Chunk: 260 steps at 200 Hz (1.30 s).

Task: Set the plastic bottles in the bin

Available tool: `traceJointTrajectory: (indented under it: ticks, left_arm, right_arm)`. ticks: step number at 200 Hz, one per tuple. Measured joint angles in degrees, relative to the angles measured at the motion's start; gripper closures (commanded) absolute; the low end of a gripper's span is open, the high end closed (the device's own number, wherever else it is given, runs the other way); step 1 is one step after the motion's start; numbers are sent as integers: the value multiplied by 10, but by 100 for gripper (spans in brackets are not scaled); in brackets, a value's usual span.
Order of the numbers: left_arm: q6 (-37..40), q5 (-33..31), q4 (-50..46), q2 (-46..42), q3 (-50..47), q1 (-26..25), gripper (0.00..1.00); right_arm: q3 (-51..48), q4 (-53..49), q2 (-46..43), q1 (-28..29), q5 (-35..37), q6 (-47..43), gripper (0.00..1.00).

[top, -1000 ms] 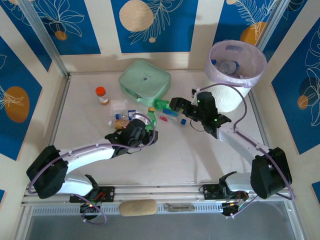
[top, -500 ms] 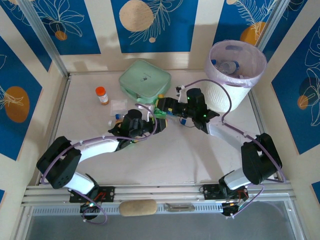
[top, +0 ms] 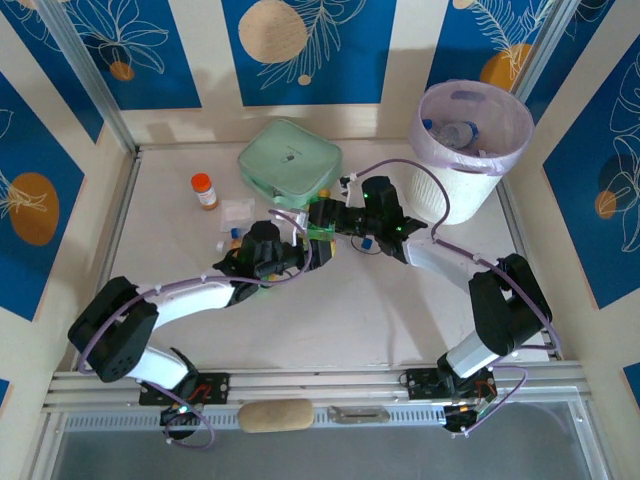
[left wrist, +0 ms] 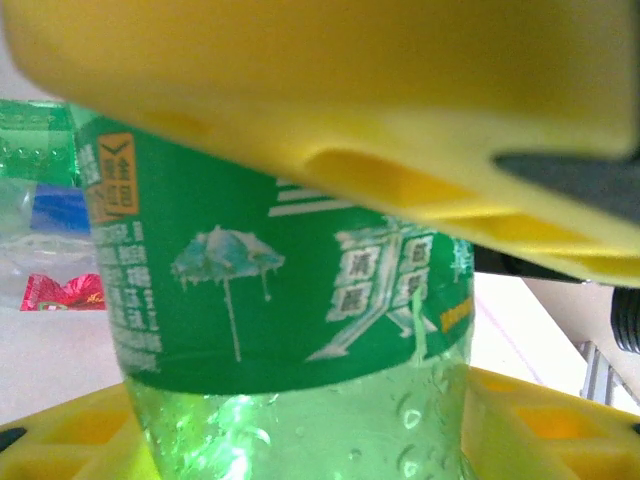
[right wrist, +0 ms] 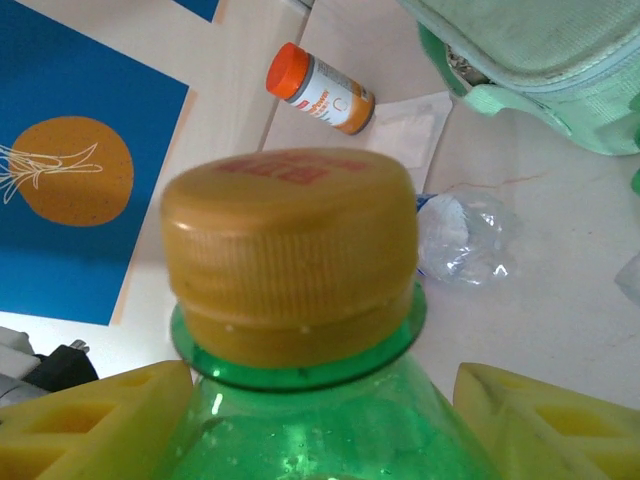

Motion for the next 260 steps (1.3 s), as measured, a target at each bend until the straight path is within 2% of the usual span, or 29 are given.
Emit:
traceJointTrajectory:
  ticks: [19, 74, 88, 109, 126, 180, 217, 260]
  left_arm:
    - [1, -2, 0, -2, 0, 0, 39]
    - [6, -6, -7, -14, -4, 4, 35]
    - [10, -6, -8, -14, -4, 4, 26]
    - [11, -7, -6, -16, -4, 5, 8]
    - [8, -12, -7, -21, -6, 9, 0]
    - [-6, -45, -10, -88, -59, 38, 0]
    - [-14, -135, -74, -156, -92, 65, 0]
    - [-23, -230, -135, -214, -108, 78, 0]
  right_arm:
    - [4, -3, 0, 3, 1, -3, 31]
    - [9, -3, 0, 9, 5, -12, 48]
    - [10, -4, 0, 9, 5, -13, 50]
    - [11, -9, 0, 11, 6, -13, 51]
    - [13, -23, 0, 11, 14, -17, 52]
    - [20, -82, -9, -29, 60, -33, 55]
    - [30, -133, -58, -82, 90, -54, 55]
    - [110, -181, -107, -147, 116, -90, 55]
